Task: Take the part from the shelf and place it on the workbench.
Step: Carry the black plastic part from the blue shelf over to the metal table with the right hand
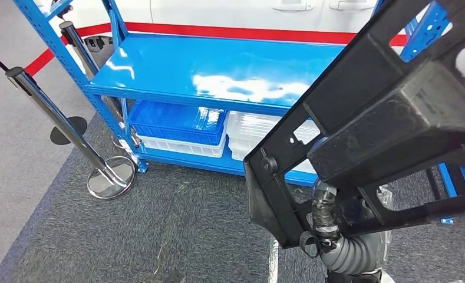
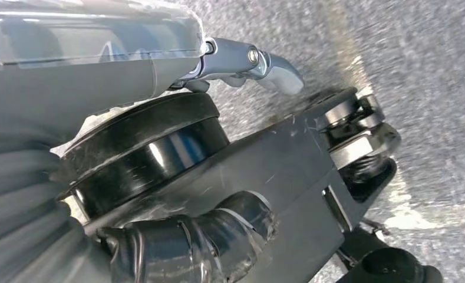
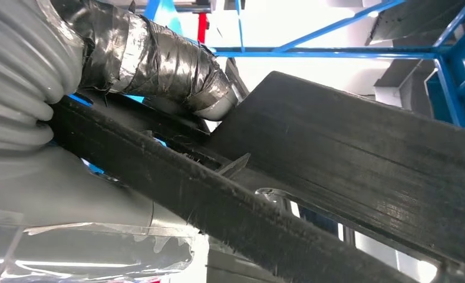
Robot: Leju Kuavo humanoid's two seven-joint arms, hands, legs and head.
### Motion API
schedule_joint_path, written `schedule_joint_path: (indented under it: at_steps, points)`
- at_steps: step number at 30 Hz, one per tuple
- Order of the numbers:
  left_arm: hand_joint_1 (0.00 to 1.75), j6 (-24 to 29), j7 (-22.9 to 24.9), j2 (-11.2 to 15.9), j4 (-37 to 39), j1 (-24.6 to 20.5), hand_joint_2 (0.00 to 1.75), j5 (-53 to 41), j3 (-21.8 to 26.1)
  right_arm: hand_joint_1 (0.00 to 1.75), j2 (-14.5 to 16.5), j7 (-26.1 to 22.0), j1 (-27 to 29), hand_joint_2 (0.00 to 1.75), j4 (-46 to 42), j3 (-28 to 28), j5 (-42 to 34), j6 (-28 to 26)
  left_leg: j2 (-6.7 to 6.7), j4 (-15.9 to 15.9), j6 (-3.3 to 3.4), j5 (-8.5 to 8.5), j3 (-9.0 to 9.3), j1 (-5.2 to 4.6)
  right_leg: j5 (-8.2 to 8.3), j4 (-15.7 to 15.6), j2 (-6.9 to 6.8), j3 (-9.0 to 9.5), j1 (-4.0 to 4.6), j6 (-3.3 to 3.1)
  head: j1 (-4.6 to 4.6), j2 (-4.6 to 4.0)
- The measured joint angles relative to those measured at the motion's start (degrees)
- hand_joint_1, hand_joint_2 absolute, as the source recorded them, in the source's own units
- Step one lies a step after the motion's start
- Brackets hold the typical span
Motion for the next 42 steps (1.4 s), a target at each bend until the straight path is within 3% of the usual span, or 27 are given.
schedule_joint_path:
  at_steps: [1,2,3,4,5,7,8,10,12,14,16,17,18,19,20,22,24,26,28,29,32,33,34,35,37,39,42]
  points:
    - [0.0,0.38,0.44,-0.03,0.01,-0.05,1.75,-0.13,-0.07,1.75,0.0,-0.02,-0.01,1.75,0.15,0.0,0.12,-0.01,-0.01,2.64,0.17,-0.9,0.13,-0.06,0.61,0.0,-0.14,-0.9,0.24,-0.13,-0.05,0.0]
    - [0.0,0.73,0.92,-0.05,0.01,-0.07,1.75,-0.22,-0.16,1.75,0.0,0.0,-0.02,1.75,0.32,0.0,0.35,-0.01,-0.02,4.0,0.42,-0.25,0.87,-0.16,1.15,0.0,-0.32,-1.74,0.48,-0.23,-0.04,0.0]
    - [0.0,1.06,1.42,-0.06,0.01,-0.07,1.75,-0.2,-0.24,1.75,0.0,0.08,-0.06,1.75,0.48,0.0,0.71,0.0,0.02,3.78,0.78,1.44,2.35,-0.35,1.64,0.0,-0.57,-2.44,0.69,-0.3,-0.05,0.0]
    - [0.0,1.59,1.92,-0.07,0.01,-0.09,1.75,-0.03,-0.29,1.75,0.0,0.26,-0.13,1.75,0.65,0.0,1.24,0.04,0.28,1.83,1.24,3.33,4.66,-0.63,2.11,-0.02,-0.88,-2.94,0.85,-0.33,-0.05,0.0]
    - [0.0,2.37,2.32,-0.07,0.0,-0.16,1.75,0.39,-0.31,1.75,0.01,0.47,-0.26,1.75,0.8,0.0,1.83,0.3,1.01,-1.53,1.81,4.21,7.6,-1.01,2.53,-0.04,-1.21,-3.21,0.93,-0.28,-0.04,0.0]
    - [0.0,5.91,4.21,-0.41,-0.04,-1.51,1.75,2.1,-0.31,1.75,0.15,0.85,-0.97,1.75,1.05,0.0,2.57,1.59,2.39,-9.29,2.72,3.11,13.07,-1.87,3.35,-0.22,-2.12,-3.38,0.94,0.13,-0.05,0.0]
    - [0.0,8.23,6.22,-0.89,-0.14,-3.32,1.75,3.01,-0.31,1.75,0.39,1.09,-1.77,1.75,1.24,0.0,2.67,2.72,2.64,-11.84,3.0,2.23,14.28,-2.23,3.87,-0.44,-2.77,-3.43,0.86,0.46,-0.08,0.0]
    - [0.0,12.57,11.99,-2.13,-0.49,-8.7,1.75,3.89,-0.31,1.75,1.43,1.9,-3.82,1.75,1.79,0.07,2.92,4.89,1.51,-13.88,3.33,2.67,14.02,-2.44,5.07,-1.22,-4.3,-3.5,0.69,1.22,-0.13,0.0]
    - [0.0,14.37,15.65,-3.18,-0.96,-13.26,1.75,3.67,-0.3,1.75,2.31,2.6,-5.2,1.75,2.41,0.17,3.37,6.02,0.27,-15.17,3.44,4.48,13.59,-2.1,5.03,-1.14,-3.91,-3.71,0.61,1.85,-0.06,0.0]
    - [0.0,14.71,16.25,-4.12,-1.53,-15.81,1.75,3.48,-0.28,1.75,2.67,2.83,-5.81,1.75,2.94,0.28,3.67,6.11,-0.4,-15.84,3.46,6.02,13.11,-1.82,1.32,3.62,-1.58,-5.47,0.67,2.16,0.3,0.0]
    - [0.0,14.77,15.68,-4.75,-1.96,-16.74,1.75,3.48,-0.27,1.75,2.87,2.9,-6.09,1.75,3.41,0.34,3.75,6.11,-0.8,-15.53,3.61,6.9,12.03,-1.83,-3.22,11.33,-0.21,-8.04,0.84,2.28,0.59,0.0]
    - [0.0,14.85,15.32,-4.99,-2.08,-16.57,1.75,3.39,-0.27,1.75,2.89,3.07,-6.12,1.75,3.61,0.35,4.01,6.04,-0.99,-15.21,3.56,7.13,11.4,-1.86,-4.07,13.55,-0.07,-8.51,0.92,2.32,0.67,0.0]
    - [0.0,15.14,14.78,-5.13,-2.36,-16.1,1.75,2.83,-0.28,1.75,2.9,3.63,-6.06,1.75,3.73,0.35,4.85,5.84,-1.23,-14.79,3.51,7.28,10.8,-1.86,-3.96,13.87,-0.02,-8.03,0.98,2.35,0.67,0.0]
    - [0.0,15.65,14.23,-5.23,-3.05,-15.18,1.75,1.18,-0.28,1.75,2.91,4.64,-5.8,1.75,3.73,0.34,6.54,5.45,-1.54,-14.31,3.44,7.31,10.31,-1.83,-2.94,11.91,0.06,-6.39,1.01,2.35,0.68,0.0]
    - [0.0,16.35,14.21,-5.28,-4.52,-13.36,1.75,-2.45,-0.08,1.75,2.86,5.9,-5.16,1.75,3.48,0.26,8.69,5.03,-1.89,-13.73,3.28,7.19,9.92,-1.79,-1.57,8.0,0.54,-3.81,0.94,2.3,0.71,0.0]
    - [0.0,17.57,16.9,-5.05,-9.4,-7.42,1.75,-15.28,1.69,1.75,2.57,7.6,-3.16,1.75,2.38,-0.11,11.59,4.72,-2.47,-12.58,2.82,6.7,9.27,-1.89,-0.45,1.2,2.5,0.58,0.69,2.07,0.67,0.0]
    - [0.0,18.13,22.72,-4.47,-15.29,-0.39,1.75,-28.94,5.46,1.75,2.26,7.15,-1.36,1.75,1.33,-0.55,10.77,5.44,-2.83,-11.89,2.29,6.42,8.75,-1.92,-0.81,-0.74,3.53,1.81,0.77,1.69,0.58,0.0]
    - [0.0,18.4,26.58,-3.42,-19.89,3.91,1.75,-34.32,8.89,1.75,2.17,5.83,-0.52,1.75,1.02,-0.71,8.68,6.14,-3.53,-11.74,1.89,6.55,8.38,-1.75,-0.53,-0.97,2.59,1.77,0.94,1.21,0.54,0.0]
    - [0.0,18.62,27.64,-2.19,-22.74,5.5,1.75,-32.03,10.33,1.75,2.26,4.25,-0.39,1.75,1.07,-0.72,6.6,6.52,-3.56,-10.93,1.33,6.05,7.76,-1.76,-0.36,-1.36,1.29,1.96,0.63,0.8,0.37,0.0]
    - [0.0,18.69,28.11,-1.48,-24.02,6.05,1.75,-29.57,10.55,1.75,2.4,3.39,-0.49,1.75,1.15,-0.72,5.61,6.74,-3.01,-8.97,0.88,4.92,6.75,-1.67,-0.34,-1.49,0.54,2.07,0.43,0.65,0.16,0.0]
    - [0.0,18.71,29.22,0.64,-27.74,7.57,1.75,-23.43,11.12,1.75,2.95,1.43,-0.95,1.75,1.85,-0.72,3.03,7.75,-1.14,1.12,-0.48,0.7,1.7,-0.98,-0.37,-1.55,-1.68,2.12,0.34,0.42,-0.22,0.0]
    - [0.0,18.69,28.95,1.11,-28.49,7.87,1.75,-23.19,11.54,1.75,3.11,1.08,-1.04,1.75,2.19,-0.72,2.39,8.07,-0.94,2.65,-0.66,0.7,0.89,-0.83,-0.39,-1.55,-2.37,2.13,0.34,0.41,-0.22,0.0]
    - [0.0,18.68,28.27,1.4,-28.91,8.2,1.75,-24.38,12.25,1.75,3.33,0.72,-1.14,1.75,2.52,-0.72,1.8,8.27,-0.74,2.0,-0.71,1.77,1.15,-0.75,-0.4,-1.55,-3.0,2.14,0.33,0.4,-0.23,0.0]
    - [0.0,18.68,27.46,1.51,-29.06,8.56,1.75,-26.71,13.36,1.75,3.64,0.27,-1.27,1.75,2.84,-0.7,1.2,8.25,-0.39,-0.72,-0.65,3.63,2.45,-0.71,-0.41,-1.55,-3.56,2.18,0.32,0.42,-0.22,0.0]
    - [0.0,18.68,25.8,1.42,-29.07,9.31,1.75,-32.83,16.82,1.75,4.33,-0.61,-1.65,1.75,3.44,-0.67,0.04,7.76,1.54,-8.33,-0.23,6.71,6.02,-1.04,-0.44,-1.61,-4.51,2.26,0.42,0.59,-0.24,0.0]
    - [0.0,18.69,22.98,0.84,-29.01,9.59,1.75,-36.75,21.31,1.75,4.74,-1.41,-2.13,1.75,4.02,-0.66,-1.28,6.93,2.98,-12.29,0.5,7.46,7.73,-1.64,-0.33,-1.87,-5.35,2.32,0.65,1.07,-0.2,0.0]
    - [0.0,18.7,15.2,-0.89,-28.1,10.04,1.75,-39.91,28.87,1.75,5.01,-2.42,-2.75,1.75,4.74,-0.66,-3.18,6.0,1.81,-13.1,1.53,7.94,7.79,-1.75,-0.23,-2.31,-6.14,2.61,0.81,2.07,-0.14,0.0]
